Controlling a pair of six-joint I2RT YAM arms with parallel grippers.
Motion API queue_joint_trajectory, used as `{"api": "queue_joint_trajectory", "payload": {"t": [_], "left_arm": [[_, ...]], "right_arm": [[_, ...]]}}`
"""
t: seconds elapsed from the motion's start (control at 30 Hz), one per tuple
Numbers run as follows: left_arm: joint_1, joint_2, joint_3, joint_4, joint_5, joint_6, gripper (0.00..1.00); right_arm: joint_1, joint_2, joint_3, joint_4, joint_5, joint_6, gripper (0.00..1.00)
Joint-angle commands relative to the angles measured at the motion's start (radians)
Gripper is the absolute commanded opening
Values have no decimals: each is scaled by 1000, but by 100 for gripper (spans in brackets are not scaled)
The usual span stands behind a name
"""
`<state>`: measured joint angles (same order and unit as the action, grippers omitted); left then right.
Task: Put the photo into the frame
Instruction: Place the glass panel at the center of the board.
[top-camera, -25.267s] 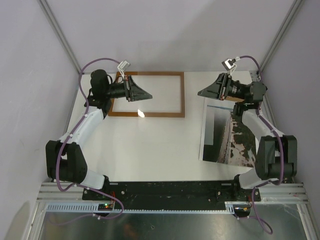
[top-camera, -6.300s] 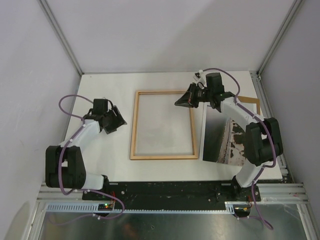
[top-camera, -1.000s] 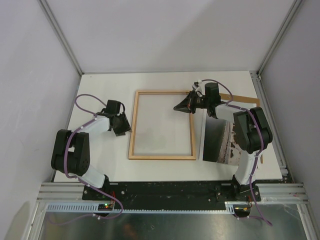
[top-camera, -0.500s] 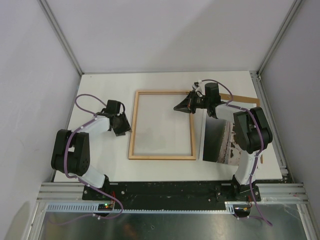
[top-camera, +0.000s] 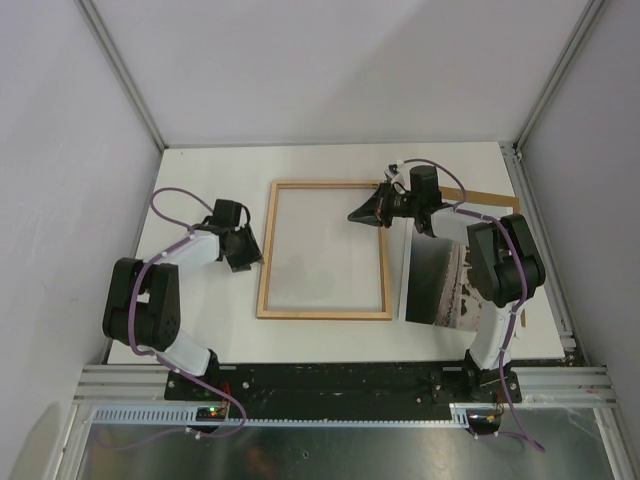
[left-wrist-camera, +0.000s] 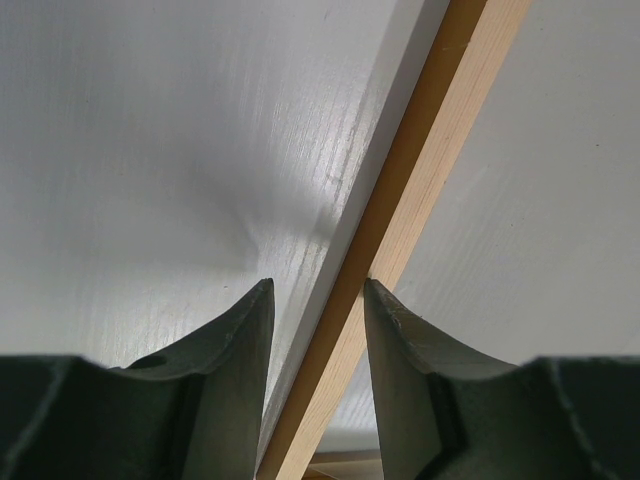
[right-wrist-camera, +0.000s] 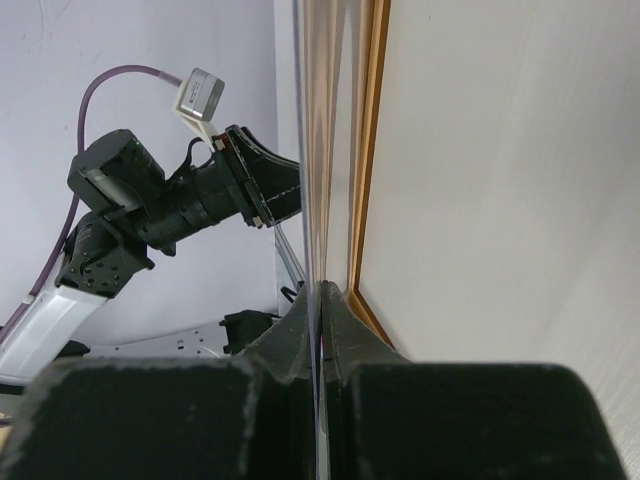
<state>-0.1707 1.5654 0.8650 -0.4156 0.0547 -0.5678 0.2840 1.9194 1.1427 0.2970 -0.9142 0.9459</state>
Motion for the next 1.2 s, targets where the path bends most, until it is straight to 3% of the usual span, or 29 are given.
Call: {"api": "queue_joint_trajectory", "payload": {"t": [0.0, 1.17], "left_arm": [[-15, 44, -2, -14, -44, 6, 46], [-17, 55, -1, -24, -49, 3, 46]], "right_arm": [[8, -16, -12, 10, -23, -7, 0], [5, -51, -38, 20, -19, -1, 0]]}}
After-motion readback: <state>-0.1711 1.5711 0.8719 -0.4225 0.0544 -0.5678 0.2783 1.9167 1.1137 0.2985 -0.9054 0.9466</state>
